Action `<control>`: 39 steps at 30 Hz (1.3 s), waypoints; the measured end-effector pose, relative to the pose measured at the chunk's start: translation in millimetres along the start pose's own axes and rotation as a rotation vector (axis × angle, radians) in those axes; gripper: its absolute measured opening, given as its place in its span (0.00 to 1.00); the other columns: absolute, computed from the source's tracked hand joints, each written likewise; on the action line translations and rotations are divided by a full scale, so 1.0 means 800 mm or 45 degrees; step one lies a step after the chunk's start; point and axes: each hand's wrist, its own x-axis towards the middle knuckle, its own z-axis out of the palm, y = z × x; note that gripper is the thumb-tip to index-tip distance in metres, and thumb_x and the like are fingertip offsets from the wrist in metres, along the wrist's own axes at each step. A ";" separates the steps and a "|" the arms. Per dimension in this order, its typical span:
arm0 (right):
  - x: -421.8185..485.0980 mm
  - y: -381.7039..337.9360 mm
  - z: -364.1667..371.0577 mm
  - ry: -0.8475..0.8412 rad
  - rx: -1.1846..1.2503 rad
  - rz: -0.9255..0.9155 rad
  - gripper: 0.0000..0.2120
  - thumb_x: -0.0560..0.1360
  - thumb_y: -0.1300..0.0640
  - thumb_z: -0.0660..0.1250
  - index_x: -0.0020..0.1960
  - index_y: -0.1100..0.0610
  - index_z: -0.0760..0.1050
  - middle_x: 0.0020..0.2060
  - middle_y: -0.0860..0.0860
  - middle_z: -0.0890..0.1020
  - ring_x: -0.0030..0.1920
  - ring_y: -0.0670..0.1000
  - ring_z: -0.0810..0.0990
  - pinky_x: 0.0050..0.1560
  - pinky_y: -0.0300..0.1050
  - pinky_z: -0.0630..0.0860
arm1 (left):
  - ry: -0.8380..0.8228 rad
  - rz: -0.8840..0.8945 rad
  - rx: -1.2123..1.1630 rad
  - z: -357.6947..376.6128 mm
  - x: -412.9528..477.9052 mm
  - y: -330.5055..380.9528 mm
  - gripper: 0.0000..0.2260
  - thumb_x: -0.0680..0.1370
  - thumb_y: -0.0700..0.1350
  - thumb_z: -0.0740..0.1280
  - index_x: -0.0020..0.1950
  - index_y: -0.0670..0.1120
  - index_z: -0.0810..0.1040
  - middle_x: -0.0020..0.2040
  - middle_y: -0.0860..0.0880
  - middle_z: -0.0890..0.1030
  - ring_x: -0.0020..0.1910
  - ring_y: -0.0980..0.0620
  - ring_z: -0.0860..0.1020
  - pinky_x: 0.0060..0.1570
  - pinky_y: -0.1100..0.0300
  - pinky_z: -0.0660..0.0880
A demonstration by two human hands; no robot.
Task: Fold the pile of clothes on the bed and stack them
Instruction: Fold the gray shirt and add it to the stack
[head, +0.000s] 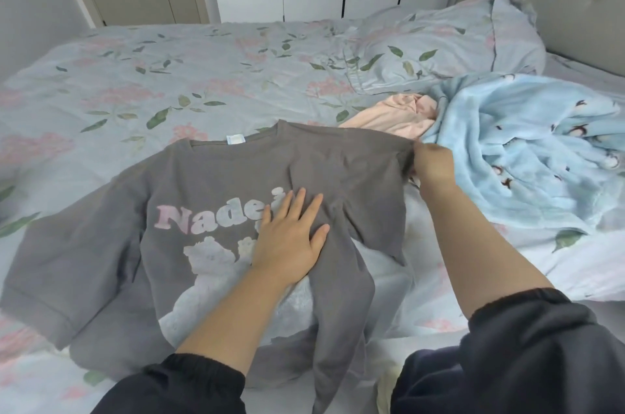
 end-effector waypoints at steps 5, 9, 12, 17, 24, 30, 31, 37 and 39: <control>0.006 0.006 -0.017 0.002 0.354 0.205 0.11 0.79 0.51 0.60 0.51 0.57 0.75 0.43 0.49 0.77 0.47 0.52 0.76 0.55 0.49 0.75 | -0.007 -0.003 -0.059 -0.001 0.000 -0.002 0.26 0.80 0.61 0.42 0.78 0.59 0.45 0.79 0.54 0.47 0.77 0.54 0.44 0.74 0.49 0.43; 0.003 0.005 -0.039 -0.057 0.290 0.318 0.14 0.79 0.53 0.57 0.52 0.63 0.75 0.46 0.56 0.79 0.48 0.57 0.79 0.49 0.51 0.78 | -0.005 -0.011 -0.086 0.000 0.001 -0.003 0.27 0.79 0.61 0.41 0.78 0.59 0.44 0.79 0.54 0.47 0.77 0.55 0.45 0.74 0.49 0.44; -0.007 0.002 -0.056 -0.165 0.018 0.430 0.15 0.80 0.59 0.52 0.41 0.65 0.72 0.28 0.58 0.77 0.28 0.55 0.76 0.29 0.43 0.74 | 0.005 -0.019 -0.095 0.000 0.001 -0.003 0.27 0.79 0.61 0.41 0.78 0.59 0.45 0.79 0.54 0.47 0.77 0.55 0.45 0.75 0.49 0.46; -0.052 0.018 -0.057 -0.627 -0.489 0.443 0.29 0.79 0.39 0.56 0.40 0.65 0.74 0.29 0.58 0.78 0.28 0.54 0.77 0.29 0.42 0.75 | 0.011 -0.028 -0.102 0.000 0.001 -0.003 0.26 0.80 0.60 0.44 0.78 0.58 0.47 0.79 0.54 0.48 0.77 0.55 0.47 0.74 0.50 0.46; -0.056 0.019 -0.049 -0.641 0.429 0.601 0.14 0.75 0.59 0.67 0.61 0.59 0.76 0.49 0.55 0.83 0.46 0.53 0.82 0.45 0.50 0.79 | 0.037 -0.038 -0.151 -0.004 -0.001 -0.002 0.25 0.81 0.59 0.47 0.78 0.56 0.49 0.79 0.54 0.50 0.77 0.55 0.48 0.75 0.51 0.47; -0.065 0.027 -0.066 -0.795 0.183 0.678 0.06 0.74 0.60 0.68 0.51 0.58 0.78 0.38 0.54 0.85 0.34 0.52 0.84 0.35 0.47 0.82 | 0.032 -0.049 -0.230 -0.007 -0.002 -0.002 0.26 0.81 0.57 0.47 0.78 0.55 0.47 0.79 0.52 0.49 0.77 0.54 0.50 0.75 0.50 0.48; -0.064 0.025 -0.069 -0.749 0.204 0.669 0.05 0.74 0.61 0.68 0.50 0.59 0.78 0.38 0.54 0.85 0.35 0.52 0.84 0.34 0.46 0.82 | 0.030 -0.053 -0.243 -0.007 -0.003 -0.002 0.26 0.81 0.57 0.47 0.78 0.55 0.47 0.79 0.52 0.49 0.77 0.54 0.50 0.75 0.50 0.47; -0.030 0.009 -0.082 0.002 0.256 0.044 0.10 0.73 0.64 0.70 0.37 0.58 0.70 0.33 0.52 0.74 0.35 0.50 0.74 0.39 0.42 0.73 | 0.036 -0.011 -0.260 -0.011 -0.005 0.001 0.26 0.80 0.57 0.43 0.78 0.55 0.44 0.79 0.54 0.48 0.77 0.57 0.47 0.74 0.50 0.47; -0.023 0.008 -0.080 0.075 0.183 -0.073 0.11 0.73 0.65 0.68 0.36 0.56 0.69 0.33 0.51 0.74 0.35 0.50 0.74 0.38 0.40 0.74 | 0.014 0.037 -0.174 -0.012 -0.004 0.003 0.28 0.79 0.59 0.40 0.78 0.55 0.43 0.79 0.57 0.45 0.77 0.58 0.43 0.75 0.48 0.45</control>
